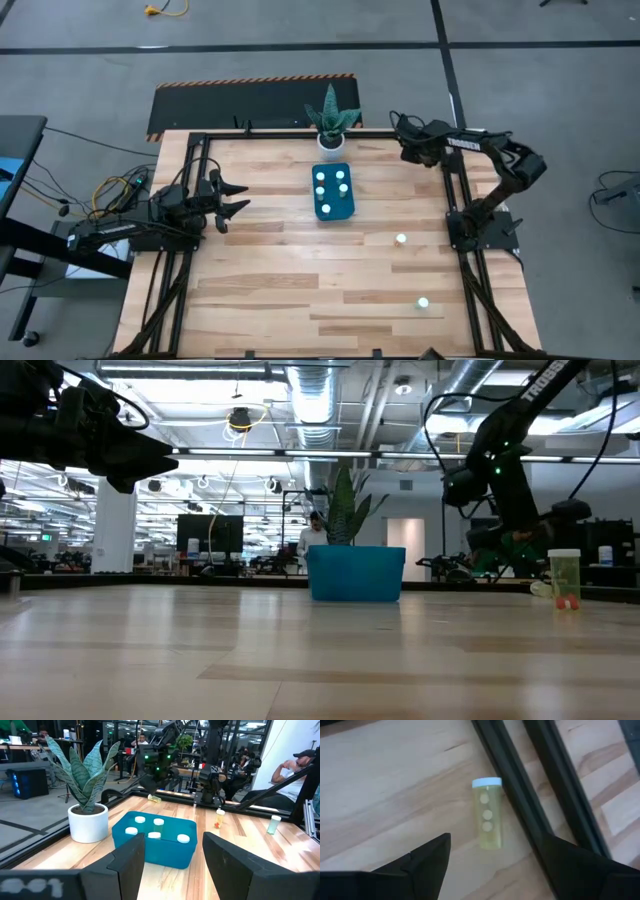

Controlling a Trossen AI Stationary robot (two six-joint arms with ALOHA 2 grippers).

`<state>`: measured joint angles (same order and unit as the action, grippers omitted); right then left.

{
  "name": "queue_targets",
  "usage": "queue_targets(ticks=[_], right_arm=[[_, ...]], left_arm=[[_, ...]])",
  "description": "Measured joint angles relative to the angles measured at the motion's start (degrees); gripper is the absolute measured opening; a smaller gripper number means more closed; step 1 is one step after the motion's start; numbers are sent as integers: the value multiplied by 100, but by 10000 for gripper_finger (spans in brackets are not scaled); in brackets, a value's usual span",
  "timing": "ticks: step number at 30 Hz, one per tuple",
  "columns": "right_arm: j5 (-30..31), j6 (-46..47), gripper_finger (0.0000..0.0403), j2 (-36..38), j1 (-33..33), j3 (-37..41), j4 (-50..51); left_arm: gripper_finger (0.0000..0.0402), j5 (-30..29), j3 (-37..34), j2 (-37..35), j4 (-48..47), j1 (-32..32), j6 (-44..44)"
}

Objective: Pick and place pill bottles into a basket
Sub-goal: Put the yellow pill bottle into the blue container

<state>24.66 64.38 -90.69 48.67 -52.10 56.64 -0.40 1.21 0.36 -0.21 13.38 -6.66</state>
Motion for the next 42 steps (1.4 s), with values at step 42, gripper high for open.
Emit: queue_targets(ticks=[42], right_arm=[[78,1189,143,-850,46,452,-631]], left_arm=[[188,0,0,0,0,0,0]])
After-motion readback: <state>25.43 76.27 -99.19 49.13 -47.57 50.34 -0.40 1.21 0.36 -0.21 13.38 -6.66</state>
